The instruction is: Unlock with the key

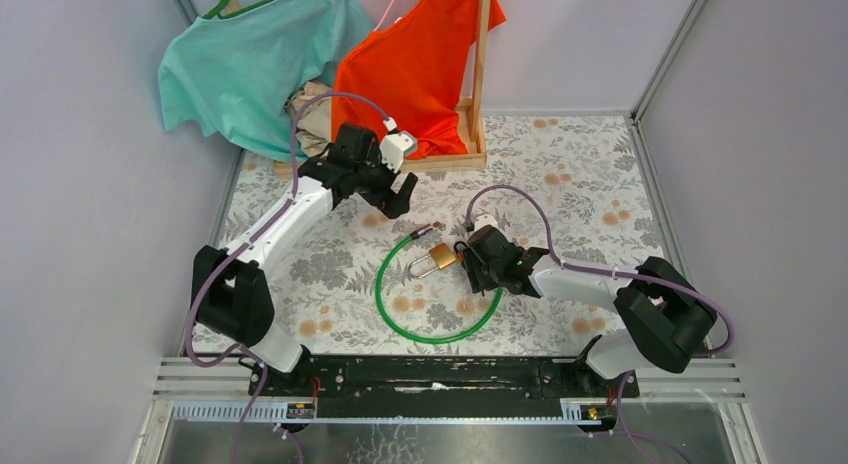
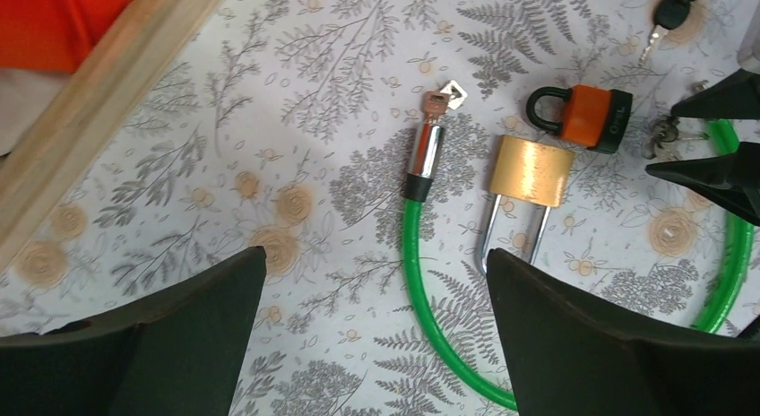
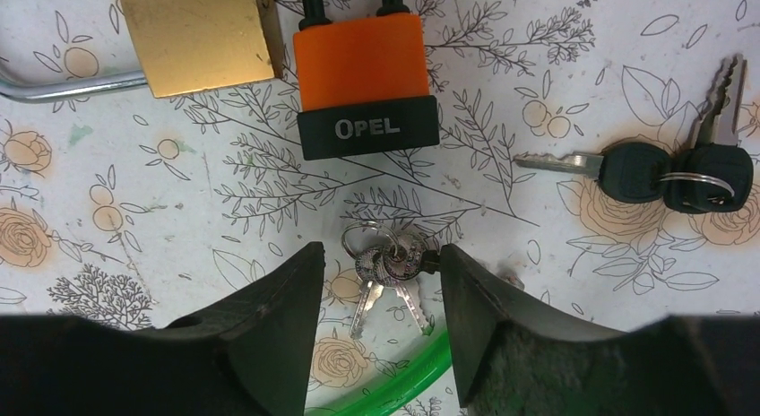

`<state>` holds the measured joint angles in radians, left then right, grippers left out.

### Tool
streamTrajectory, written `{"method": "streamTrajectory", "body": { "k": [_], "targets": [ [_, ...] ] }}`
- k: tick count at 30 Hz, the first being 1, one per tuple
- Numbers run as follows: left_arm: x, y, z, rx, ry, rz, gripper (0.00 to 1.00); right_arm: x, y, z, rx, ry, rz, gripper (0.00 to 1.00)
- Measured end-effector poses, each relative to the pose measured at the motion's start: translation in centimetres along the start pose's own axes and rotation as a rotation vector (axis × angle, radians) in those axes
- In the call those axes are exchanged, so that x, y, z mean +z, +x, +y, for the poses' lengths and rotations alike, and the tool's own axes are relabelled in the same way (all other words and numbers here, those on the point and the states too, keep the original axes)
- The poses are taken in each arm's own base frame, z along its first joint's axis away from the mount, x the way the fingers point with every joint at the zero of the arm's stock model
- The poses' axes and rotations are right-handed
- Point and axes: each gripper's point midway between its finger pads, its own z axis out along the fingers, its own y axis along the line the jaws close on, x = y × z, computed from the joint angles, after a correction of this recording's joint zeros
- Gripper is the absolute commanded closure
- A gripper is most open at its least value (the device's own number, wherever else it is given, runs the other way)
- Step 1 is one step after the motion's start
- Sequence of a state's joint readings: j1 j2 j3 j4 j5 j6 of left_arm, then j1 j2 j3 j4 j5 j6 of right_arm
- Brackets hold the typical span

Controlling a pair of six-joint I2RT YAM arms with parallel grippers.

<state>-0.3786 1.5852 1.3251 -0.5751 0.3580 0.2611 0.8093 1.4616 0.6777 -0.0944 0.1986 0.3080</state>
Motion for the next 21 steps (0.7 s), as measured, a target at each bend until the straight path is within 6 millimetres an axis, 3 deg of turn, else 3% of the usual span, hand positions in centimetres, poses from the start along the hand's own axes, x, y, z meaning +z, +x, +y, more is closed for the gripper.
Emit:
{"method": "streamTrajectory", "body": {
  "k": [8, 21],
  "targets": [
    [-1.3, 0.1, 1.0, -0.004, -0.063, 0.010, 0.00, 0.1, 0.3, 0.0, 0.013, 0.005, 0.016, 0.59],
    [-1.7, 0.2, 0.4, -0.016, -0.036, 0.007, 0.03, 0.3, -0.4, 0.9, 0.010, -0.037, -0.004, 0.91]
  ]
}}
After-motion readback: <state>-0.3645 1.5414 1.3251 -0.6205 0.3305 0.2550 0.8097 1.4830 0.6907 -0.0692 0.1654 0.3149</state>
